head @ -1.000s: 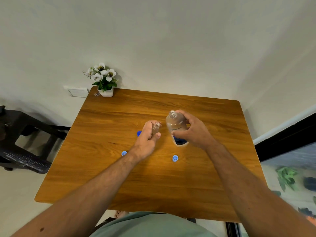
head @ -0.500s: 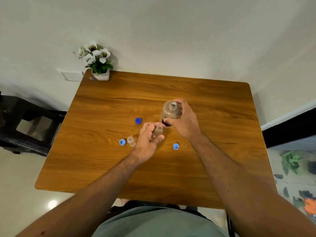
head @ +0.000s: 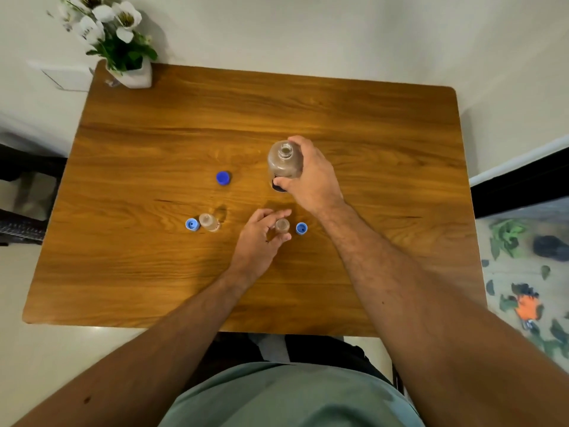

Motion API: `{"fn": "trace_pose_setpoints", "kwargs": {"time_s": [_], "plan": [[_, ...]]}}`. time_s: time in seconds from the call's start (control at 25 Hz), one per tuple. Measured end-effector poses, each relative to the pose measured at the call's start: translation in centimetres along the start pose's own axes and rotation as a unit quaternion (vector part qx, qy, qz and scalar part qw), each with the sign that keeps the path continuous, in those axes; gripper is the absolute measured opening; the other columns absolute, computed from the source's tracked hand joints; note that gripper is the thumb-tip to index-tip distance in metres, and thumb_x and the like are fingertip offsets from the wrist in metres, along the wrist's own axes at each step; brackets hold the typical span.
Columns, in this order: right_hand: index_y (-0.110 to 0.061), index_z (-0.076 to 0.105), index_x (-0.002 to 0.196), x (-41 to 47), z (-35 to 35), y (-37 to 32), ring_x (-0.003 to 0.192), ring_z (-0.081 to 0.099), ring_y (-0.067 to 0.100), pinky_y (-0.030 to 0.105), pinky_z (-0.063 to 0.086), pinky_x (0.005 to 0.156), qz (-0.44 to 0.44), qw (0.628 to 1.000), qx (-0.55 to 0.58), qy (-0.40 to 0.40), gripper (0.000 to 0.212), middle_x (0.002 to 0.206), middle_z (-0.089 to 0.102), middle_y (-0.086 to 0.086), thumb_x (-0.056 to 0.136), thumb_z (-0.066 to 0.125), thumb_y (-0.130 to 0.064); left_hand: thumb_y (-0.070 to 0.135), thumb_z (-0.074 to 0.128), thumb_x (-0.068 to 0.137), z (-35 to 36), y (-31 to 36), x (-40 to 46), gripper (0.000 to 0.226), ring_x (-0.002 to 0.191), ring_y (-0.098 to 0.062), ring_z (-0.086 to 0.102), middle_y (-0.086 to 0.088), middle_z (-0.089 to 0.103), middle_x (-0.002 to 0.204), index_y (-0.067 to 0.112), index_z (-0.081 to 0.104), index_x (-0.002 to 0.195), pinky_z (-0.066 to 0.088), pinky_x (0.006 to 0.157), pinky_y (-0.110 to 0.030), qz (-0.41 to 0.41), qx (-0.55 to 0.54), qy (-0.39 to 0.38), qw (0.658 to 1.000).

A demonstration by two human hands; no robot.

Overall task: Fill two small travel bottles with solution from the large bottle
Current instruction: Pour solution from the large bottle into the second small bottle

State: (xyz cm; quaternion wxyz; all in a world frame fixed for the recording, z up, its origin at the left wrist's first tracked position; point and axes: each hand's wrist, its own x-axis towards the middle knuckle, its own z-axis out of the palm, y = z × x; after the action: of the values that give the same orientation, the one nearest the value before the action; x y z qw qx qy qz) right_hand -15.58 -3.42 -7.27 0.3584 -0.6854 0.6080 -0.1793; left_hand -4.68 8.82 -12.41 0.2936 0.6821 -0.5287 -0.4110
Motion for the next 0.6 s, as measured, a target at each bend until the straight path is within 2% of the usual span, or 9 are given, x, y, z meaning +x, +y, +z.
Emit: {"fn": "trace_pose_setpoints", "kwargs": {"time_s": [0.12, 0.2, 0.32, 0.44, 0.52, 0.6], "plan": [[-0.025, 0.035, 0.151, 0.0, 0.0, 0.0, 0.136, 0.047, 0.018, 0.031, 0.036, 0.109, 0.013, 1.000, 0.002, -0.015, 0.095, 0.149, 0.048, -0.001, 0.072, 0.088, -0.024, 0.017, 0.074, 0.088, 0.9, -0.6, -0.3, 0.052, 0.111, 0.002, 0.051, 0.013, 0.052, 0.123, 0.030, 0.060, 0.136, 0.039, 0.092, -0.005, -0.016, 0.016, -0.008, 1.000], [-0.022, 0.028, 0.155, -0.1, 0.1, -0.1, 0.140, 0.043, 0.019, 0.038, 0.036, 0.115, 0.031, 0.999, 0.016, -0.017, 0.102, 0.154, 0.044, 0.001, 0.072, 0.088, -0.024, 0.018, 0.074, 0.088, 1.0, -0.7, -0.4, 0.052, 0.111, 0.002, 0.050, 0.014, 0.050, 0.123, 0.028, 0.059, 0.136, 0.036, 0.088, -0.002, -0.024, 0.015, -0.002, 1.000], [-0.019, 0.021, 0.158, -0.3, 0.3, 0.1, 0.144, 0.038, 0.020, 0.039, 0.030, 0.118, 0.059, 0.998, 0.020, -0.030, 0.108, 0.159, 0.037, 0.001, 0.074, 0.088, -0.020, 0.018, 0.075, 0.087, 1.0, -0.7, -0.4, 0.053, 0.103, 0.003, 0.051, 0.013, 0.050, 0.121, 0.027, 0.060, 0.137, 0.039, 0.091, -0.006, -0.022, 0.015, 0.008, 1.000], [-0.017, 0.013, 0.160, -0.4, 0.6, 0.4, 0.148, 0.031, 0.022, 0.038, 0.028, 0.117, 0.092, 0.995, 0.012, -0.040, 0.106, 0.162, 0.030, 0.003, 0.079, 0.081, -0.008, 0.018, 0.077, 0.085, 1.0, -0.5, -0.2, 0.057, 0.101, 0.002, 0.050, 0.012, 0.049, 0.118, 0.027, 0.059, 0.138, 0.045, 0.100, -0.018, -0.027, 0.017, 0.007, 0.999], [-0.016, 0.011, 0.160, -0.6, 0.7, 0.6, 0.146, 0.035, 0.024, 0.040, 0.034, 0.116, 0.113, 0.993, 0.006, -0.040, 0.104, 0.160, 0.035, 0.004, 0.080, 0.076, -0.004, 0.017, 0.080, 0.081, 1.0, -0.6, -0.1, 0.071, 0.109, -0.001, 0.049, 0.011, 0.048, 0.121, 0.027, 0.050, 0.145, 0.044, 0.102, -0.022, -0.042, 0.014, 0.002, 0.999], [-0.016, 0.012, 0.160, -0.9, 0.9, 1.1, 0.142, 0.042, 0.025, 0.043, 0.040, 0.114, 0.132, 0.991, -0.003, -0.037, 0.102, 0.157, 0.041, 0.005, 0.080, 0.073, -0.003, 0.012, 0.084, 0.076, 0.9, -0.9, -0.1, 0.092, 0.114, -0.003, 0.049, 0.011, 0.046, 0.124, 0.026, 0.035, 0.153, 0.041, 0.103, -0.019, -0.057, 0.015, 0.001, 0.998]]}}
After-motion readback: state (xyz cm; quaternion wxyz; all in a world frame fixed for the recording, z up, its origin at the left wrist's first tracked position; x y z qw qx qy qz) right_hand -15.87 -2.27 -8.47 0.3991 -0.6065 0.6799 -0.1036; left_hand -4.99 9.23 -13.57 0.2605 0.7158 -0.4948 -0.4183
